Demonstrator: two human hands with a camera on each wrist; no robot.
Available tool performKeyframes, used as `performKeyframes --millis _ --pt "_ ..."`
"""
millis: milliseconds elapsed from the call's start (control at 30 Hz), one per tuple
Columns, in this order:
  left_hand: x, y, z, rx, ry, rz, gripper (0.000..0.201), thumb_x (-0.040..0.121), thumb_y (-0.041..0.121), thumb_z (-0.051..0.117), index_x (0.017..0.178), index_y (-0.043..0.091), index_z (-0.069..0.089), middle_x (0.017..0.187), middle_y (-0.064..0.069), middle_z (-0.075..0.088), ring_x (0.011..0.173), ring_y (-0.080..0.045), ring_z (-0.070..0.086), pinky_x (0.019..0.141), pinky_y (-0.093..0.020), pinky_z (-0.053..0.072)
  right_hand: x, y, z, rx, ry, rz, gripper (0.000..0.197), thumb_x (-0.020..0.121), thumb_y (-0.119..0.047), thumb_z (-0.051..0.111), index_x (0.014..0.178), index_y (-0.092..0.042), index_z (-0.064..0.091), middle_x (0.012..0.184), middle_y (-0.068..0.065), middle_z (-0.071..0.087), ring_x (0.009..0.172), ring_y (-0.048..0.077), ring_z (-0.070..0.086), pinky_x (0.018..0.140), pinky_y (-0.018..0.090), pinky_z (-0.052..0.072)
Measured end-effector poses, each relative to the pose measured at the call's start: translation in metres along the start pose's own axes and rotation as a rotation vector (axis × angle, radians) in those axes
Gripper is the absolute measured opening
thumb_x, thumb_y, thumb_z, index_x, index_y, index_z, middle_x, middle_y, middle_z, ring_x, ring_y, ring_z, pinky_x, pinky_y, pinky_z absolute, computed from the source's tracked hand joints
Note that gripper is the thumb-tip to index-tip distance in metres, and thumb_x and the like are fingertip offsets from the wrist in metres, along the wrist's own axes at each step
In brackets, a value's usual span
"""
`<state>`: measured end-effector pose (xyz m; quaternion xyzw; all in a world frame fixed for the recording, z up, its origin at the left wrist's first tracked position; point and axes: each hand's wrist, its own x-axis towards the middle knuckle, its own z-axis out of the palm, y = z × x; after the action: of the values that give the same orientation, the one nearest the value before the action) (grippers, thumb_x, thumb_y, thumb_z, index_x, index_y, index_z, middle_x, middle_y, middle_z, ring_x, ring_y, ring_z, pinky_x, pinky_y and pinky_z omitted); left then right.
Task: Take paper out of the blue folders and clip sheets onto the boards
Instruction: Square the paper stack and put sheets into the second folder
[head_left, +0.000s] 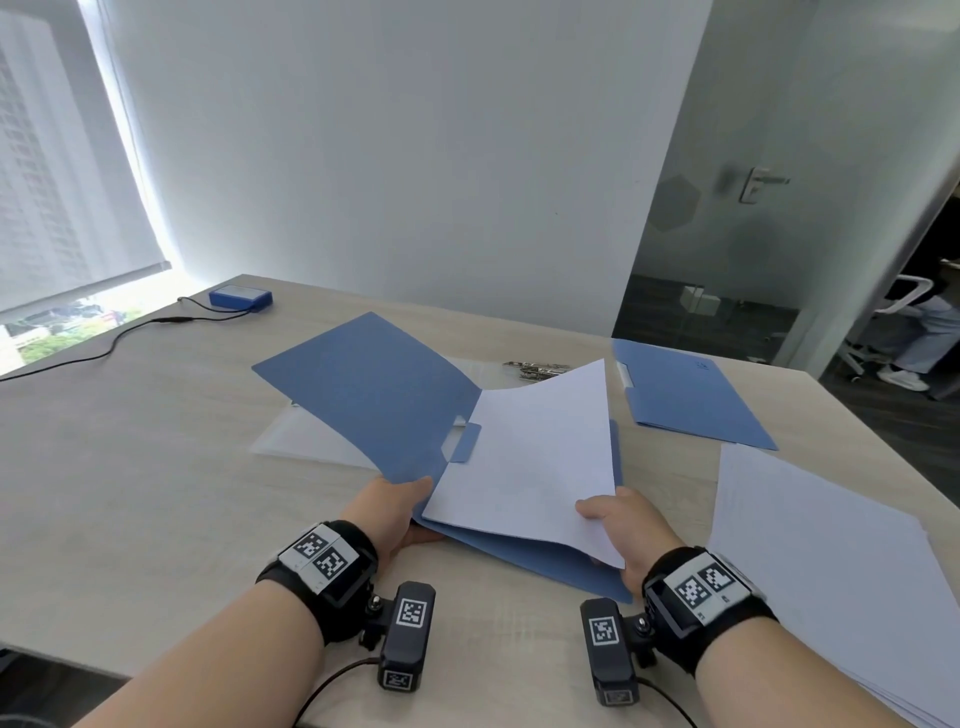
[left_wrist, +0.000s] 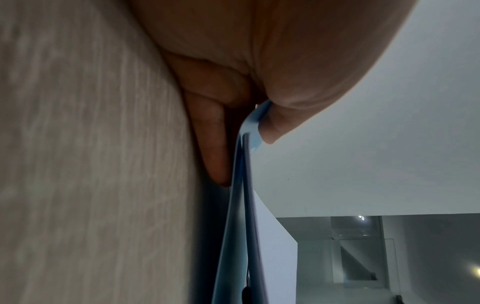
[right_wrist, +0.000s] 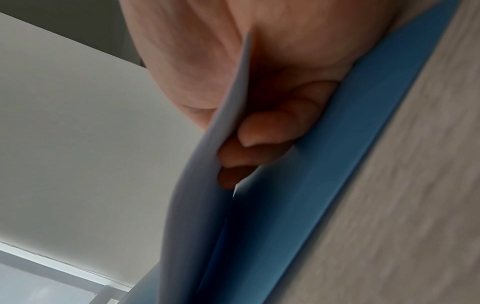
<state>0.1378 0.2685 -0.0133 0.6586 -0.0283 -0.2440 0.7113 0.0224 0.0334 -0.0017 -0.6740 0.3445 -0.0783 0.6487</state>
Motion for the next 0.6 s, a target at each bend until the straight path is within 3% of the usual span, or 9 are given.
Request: performKeyframes --millis 133,200,300,433,600 --pt "-0.010 0.006 0.006 -0.047 -0.008 -0.024 0.018 0.083 0.012 0.065 0.101 0.012 0.069 0.105 -0.018 0.073 0.096 -0.040 0.070 0.089 -0.057 0.055 -0.002 -0.003 0.000 -0.024 -0.016 0.014 0.007 0.095 0.000 0.055 0.094 -0.006 0.059 0.080 0.012 0.065 0.065 0.025 0.061 0.049 0.028 0.042" --pt "-0.008 0.004 0.006 -0.044 -0.003 -0.021 0.015 0.085 0.012 0.064 0.099 0.012 0.070 0.105 -0.018 0.074 0.095 -0.040 0.070 0.090 -0.057 0.054 -0.003 -0.004 0.001 -0.035 -0.019 0.015 0.008 0.095 0.000 0.055 0.092 -0.006 0.058 0.077 0.011 0.064 0.063 0.025 0.060 0.048 0.027 0.041" --pt "0.000 0.000 0.001 0.011 -0.021 -0.007 0.032 0.066 0.027 0.070 0.096 0.014 0.073 0.102 -0.014 0.076 0.098 -0.038 0.070 0.095 -0.058 0.051 -0.003 -0.003 0.001 -0.053 -0.017 0.016 0.009 0.095 0.000 0.055 0.091 -0.007 0.058 0.076 0.011 0.063 0.062 0.025 0.058 0.047 0.027 0.041" --pt "-0.001 0.001 0.001 -0.001 -0.089 0.010 0.041 0.064 0.010 0.063 0.105 0.009 0.066 0.109 -0.018 0.072 0.102 -0.040 0.067 0.094 -0.060 0.051 -0.002 -0.003 0.002 -0.060 -0.018 0.019 0.006 0.094 0.000 0.056 0.095 -0.006 0.058 0.078 0.012 0.063 0.063 0.025 0.059 0.047 0.027 0.042" --pt "-0.005 0.005 0.001 -0.067 -0.180 -0.017 0.065 0.055 -0.004 0.037 0.114 0.006 0.062 0.108 -0.019 0.063 0.096 -0.036 0.060 0.093 -0.060 0.052 -0.002 -0.004 0.003 -0.074 -0.011 0.013 0.005 0.094 -0.001 0.057 0.095 -0.006 0.058 0.081 0.012 0.062 0.065 0.026 0.059 0.048 0.028 0.042"
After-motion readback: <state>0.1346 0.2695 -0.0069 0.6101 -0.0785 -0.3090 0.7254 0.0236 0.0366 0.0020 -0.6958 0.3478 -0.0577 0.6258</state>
